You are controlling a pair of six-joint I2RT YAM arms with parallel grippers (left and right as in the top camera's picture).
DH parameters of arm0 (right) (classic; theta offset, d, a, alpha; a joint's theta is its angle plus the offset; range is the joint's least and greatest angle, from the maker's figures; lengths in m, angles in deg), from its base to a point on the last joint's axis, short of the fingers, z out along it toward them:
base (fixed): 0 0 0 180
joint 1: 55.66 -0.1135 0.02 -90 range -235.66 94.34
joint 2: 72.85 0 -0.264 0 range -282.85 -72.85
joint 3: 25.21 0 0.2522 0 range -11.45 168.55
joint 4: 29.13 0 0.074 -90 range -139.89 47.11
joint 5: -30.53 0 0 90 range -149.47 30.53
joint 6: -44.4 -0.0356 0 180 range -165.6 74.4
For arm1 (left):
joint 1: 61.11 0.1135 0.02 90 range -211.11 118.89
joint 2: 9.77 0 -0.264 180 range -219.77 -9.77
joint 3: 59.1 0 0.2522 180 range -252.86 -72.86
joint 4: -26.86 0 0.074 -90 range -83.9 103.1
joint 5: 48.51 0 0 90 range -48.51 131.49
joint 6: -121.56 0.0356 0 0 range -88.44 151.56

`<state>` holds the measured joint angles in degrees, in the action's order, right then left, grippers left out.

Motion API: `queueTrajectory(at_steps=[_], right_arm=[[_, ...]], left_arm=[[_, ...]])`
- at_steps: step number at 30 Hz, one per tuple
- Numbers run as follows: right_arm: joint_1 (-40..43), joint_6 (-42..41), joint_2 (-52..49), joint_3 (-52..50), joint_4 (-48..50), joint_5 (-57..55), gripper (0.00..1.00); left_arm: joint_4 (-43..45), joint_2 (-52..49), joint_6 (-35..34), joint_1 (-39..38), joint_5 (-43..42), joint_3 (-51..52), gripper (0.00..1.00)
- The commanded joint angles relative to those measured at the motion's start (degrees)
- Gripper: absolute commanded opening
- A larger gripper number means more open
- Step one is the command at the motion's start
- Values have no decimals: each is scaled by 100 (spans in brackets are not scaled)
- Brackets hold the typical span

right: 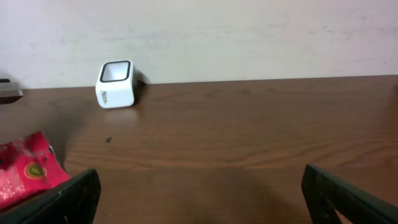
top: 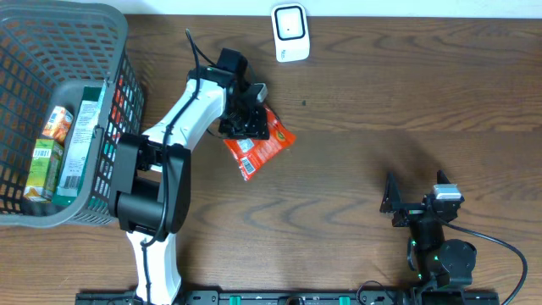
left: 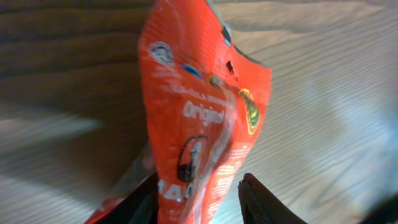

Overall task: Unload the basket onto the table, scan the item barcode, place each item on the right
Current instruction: 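Carry the red chip bag out of the basket toward table center, then lower the red chip bag onto the table and open the left gripper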

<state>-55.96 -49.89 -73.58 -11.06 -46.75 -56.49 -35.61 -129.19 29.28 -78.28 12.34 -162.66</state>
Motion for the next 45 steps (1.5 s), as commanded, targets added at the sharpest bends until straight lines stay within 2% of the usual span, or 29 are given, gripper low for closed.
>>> queueTrajectory(at_steps=[1,4,7,9,14,23,27,30,39,43,45], right_arm=[[-55,11,28,-7,-24,-11,99],[-55,11,28,-7,-24,-11,99],[-55,11,28,-7,-24,-11,99],[-55,11,28,-7,-24,-11,99],[-55,11,28,-7,-24,-11,99],[-55,11,28,-7,-24,-13,99],[-55,11,28,-7,-24,-11,99],[-55,11,28,-7,-24,-11,99],[-55,11,28,-7,-24,-11,99],[-55,11,28,-7,-24,-11,99],[-55,11,28,-7,-24,-11,99]], left_arm=[[236,-52,-448,-210,-343,66,41],[387,-52,-400,-363,-136,70,41],[352,-52,-345,-457,540,70,42],[243,-52,-337,-481,1080,70,51],[79,-52,-337,-450,1591,70,52],[-608,-52,-343,-452,846,72,54],[-667,-52,-444,-452,214,125,49],[-647,-52,-535,-450,146,229,45],[-55,-52,-579,-457,72,560,38],[313,-52,-623,-481,-544,560,38],[442,-52,-927,-507,-608,560,38]])
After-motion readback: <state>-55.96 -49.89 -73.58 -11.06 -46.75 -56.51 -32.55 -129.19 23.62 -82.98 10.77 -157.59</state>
